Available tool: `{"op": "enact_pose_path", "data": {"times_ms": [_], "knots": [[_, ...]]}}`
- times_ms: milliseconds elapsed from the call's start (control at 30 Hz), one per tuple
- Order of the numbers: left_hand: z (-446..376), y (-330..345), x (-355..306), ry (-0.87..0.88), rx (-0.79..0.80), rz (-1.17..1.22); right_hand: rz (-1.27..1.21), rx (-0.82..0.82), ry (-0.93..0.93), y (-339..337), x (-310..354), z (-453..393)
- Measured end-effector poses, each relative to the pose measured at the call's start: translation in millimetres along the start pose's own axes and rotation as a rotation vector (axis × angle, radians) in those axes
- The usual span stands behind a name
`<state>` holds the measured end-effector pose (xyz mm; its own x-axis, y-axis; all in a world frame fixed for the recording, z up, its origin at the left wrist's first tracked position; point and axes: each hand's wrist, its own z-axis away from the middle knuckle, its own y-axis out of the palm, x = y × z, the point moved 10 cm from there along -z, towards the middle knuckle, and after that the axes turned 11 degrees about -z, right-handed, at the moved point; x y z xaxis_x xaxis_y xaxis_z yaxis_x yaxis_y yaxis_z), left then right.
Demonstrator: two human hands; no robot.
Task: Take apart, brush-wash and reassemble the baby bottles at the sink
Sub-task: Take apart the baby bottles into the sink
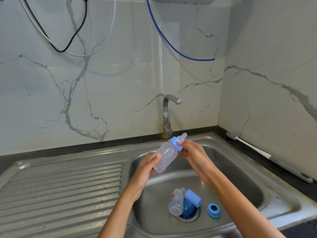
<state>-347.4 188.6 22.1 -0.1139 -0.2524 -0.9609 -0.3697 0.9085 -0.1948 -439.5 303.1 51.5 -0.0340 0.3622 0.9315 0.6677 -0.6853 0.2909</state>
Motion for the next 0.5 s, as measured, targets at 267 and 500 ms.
{"op": "enact_pose_path", "data": {"times_ms": [267,500], "knots": [[2,-8,-3,0.046,-0.063,-0.131,-0.044,0.040,0.013,-9,-3,-1],[0,-9,-2,0.079,-0.046,-0.189,0.195,0.006,0.046,-11,-12,1]]}}
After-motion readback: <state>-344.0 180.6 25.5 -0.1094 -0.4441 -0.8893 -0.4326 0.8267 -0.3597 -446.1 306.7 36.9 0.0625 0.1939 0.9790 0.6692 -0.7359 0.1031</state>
